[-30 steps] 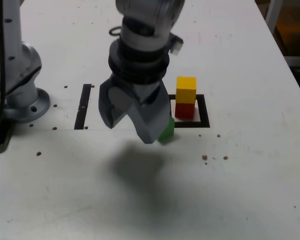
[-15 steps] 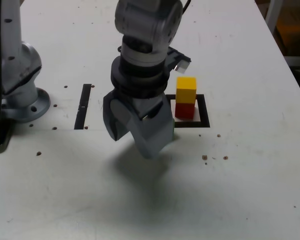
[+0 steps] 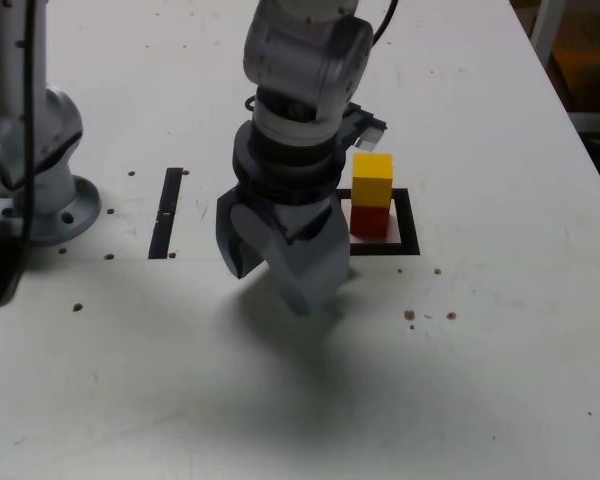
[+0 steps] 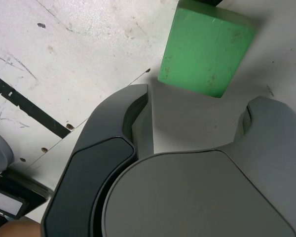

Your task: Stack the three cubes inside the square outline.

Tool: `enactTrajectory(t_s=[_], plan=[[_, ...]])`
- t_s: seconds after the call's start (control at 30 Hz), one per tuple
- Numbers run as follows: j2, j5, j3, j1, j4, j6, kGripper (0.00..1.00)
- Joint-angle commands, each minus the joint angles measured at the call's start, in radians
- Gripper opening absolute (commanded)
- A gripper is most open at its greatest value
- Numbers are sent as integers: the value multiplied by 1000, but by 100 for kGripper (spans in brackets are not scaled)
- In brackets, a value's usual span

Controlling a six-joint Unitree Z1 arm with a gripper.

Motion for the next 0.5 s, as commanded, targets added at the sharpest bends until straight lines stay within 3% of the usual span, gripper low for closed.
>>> enactTrajectory(t_s=[0.0,0.47], plan=[[6,6,-6,2,-1,3,71],[47,16,-30,25,-23,46,70]])
